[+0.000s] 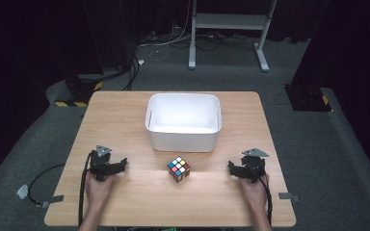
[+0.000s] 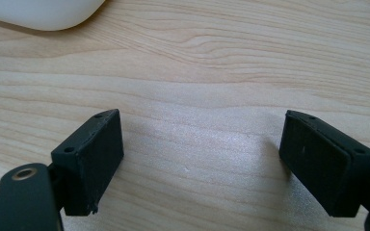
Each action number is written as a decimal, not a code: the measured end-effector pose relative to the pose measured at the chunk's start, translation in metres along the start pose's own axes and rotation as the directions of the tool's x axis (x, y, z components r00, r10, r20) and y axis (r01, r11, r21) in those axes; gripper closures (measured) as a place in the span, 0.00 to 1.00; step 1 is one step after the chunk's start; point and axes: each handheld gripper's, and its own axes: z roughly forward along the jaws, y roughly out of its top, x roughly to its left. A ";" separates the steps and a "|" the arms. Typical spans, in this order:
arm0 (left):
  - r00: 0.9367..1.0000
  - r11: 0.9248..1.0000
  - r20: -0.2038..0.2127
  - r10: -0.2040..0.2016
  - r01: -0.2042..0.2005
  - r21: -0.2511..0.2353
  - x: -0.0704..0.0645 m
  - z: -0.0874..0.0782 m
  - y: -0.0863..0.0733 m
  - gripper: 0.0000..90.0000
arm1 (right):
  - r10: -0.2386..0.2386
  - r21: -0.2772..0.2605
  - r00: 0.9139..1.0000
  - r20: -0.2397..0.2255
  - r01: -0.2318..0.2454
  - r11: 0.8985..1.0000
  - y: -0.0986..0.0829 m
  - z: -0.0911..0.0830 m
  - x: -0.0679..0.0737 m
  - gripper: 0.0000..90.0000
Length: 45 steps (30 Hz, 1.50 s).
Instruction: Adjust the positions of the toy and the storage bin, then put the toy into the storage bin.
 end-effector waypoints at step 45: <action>1.000 1.000 -0.001 -0.003 0.003 -0.002 0.000 0.000 0.000 0.19 | -0.041 -0.084 0.987 -0.154 0.028 0.996 0.000 -0.027 0.016 0.21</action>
